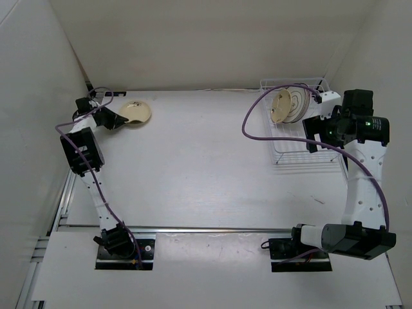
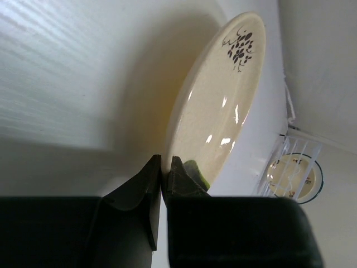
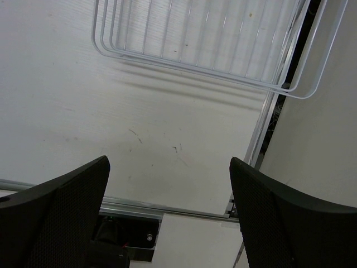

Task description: Unload the plates from the dish rack

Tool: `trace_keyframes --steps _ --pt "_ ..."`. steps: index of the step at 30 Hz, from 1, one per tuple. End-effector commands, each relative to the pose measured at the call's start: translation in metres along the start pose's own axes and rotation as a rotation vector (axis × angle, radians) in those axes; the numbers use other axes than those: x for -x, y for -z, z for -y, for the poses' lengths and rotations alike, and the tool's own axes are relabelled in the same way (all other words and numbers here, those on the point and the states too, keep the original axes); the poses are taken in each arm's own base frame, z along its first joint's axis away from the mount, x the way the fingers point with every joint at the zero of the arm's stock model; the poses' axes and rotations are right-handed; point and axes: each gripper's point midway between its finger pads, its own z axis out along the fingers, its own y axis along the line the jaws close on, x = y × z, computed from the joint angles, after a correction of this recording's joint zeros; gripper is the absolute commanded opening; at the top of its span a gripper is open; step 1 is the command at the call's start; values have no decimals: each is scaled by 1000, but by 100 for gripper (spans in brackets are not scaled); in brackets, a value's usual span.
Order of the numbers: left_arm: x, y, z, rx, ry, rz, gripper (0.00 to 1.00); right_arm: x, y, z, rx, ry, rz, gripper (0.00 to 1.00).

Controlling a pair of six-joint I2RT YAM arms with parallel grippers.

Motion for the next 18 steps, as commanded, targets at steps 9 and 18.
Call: trace_keyframes --steps 9,18 --pt "3 12 17 -49 -57 8 42 3 7 2 -7 10 8 91" --pt "6 30 24 2 -122 63 79 18 -1 15 -55 17 48 91"
